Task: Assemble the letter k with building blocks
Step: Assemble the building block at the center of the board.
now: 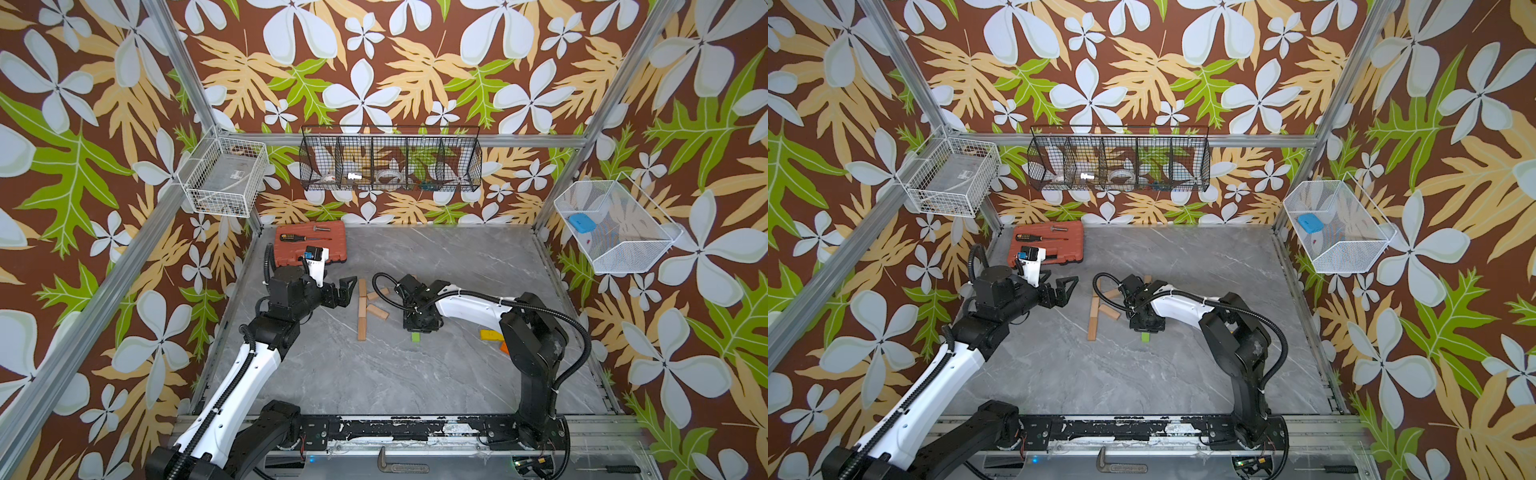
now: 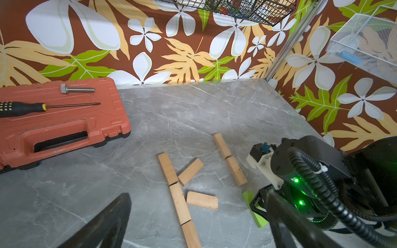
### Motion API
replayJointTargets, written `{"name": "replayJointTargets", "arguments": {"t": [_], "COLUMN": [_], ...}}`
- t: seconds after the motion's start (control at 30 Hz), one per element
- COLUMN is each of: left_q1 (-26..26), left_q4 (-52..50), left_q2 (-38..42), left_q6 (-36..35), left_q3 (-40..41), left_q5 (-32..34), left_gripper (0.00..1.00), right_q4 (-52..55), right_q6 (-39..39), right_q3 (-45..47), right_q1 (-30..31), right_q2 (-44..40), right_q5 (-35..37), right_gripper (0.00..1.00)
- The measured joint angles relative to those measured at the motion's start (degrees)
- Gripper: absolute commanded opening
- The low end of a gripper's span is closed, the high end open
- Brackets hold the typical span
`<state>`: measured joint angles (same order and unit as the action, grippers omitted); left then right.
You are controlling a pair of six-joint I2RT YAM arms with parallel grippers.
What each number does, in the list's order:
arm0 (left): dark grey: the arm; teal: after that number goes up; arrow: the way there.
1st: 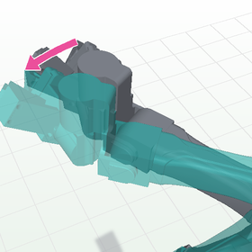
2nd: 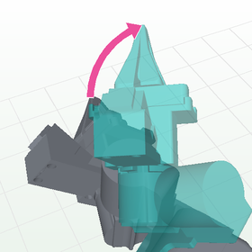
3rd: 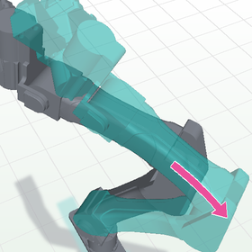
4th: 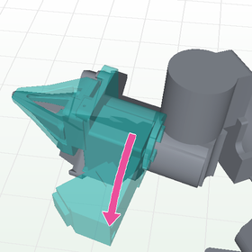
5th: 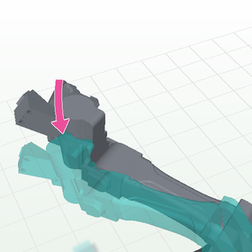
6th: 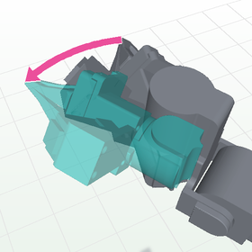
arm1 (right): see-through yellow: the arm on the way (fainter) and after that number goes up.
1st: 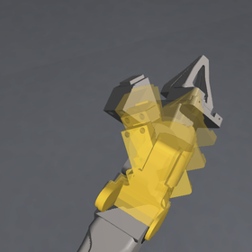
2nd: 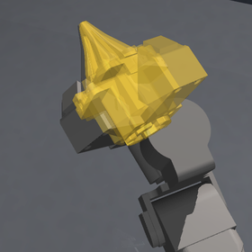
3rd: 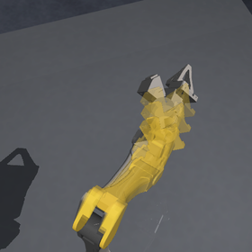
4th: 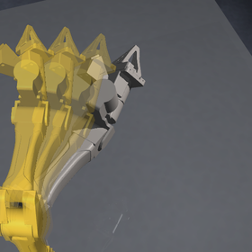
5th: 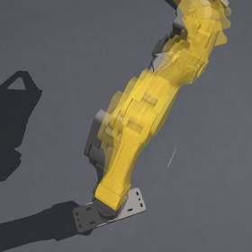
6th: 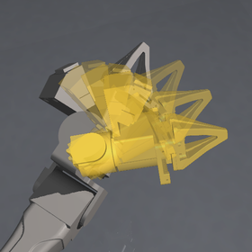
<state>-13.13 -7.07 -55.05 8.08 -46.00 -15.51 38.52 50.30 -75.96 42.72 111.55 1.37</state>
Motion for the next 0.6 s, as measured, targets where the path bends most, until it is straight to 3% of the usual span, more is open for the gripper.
{"name": "replayJointTargets", "arguments": {"t": [0.6], "left_q1": [0.00], "left_q4": [0.00], "left_q2": [-0.09], "left_q6": [0.00], "left_q3": [0.00], "left_q5": [0.00], "left_gripper": [1.00], "right_q4": [-1.40], "right_q6": [0.26], "right_q3": [-0.02], "right_q1": [-1.14], "right_q2": [0.11], "right_q5": [1.18], "right_gripper": [0.27]}}
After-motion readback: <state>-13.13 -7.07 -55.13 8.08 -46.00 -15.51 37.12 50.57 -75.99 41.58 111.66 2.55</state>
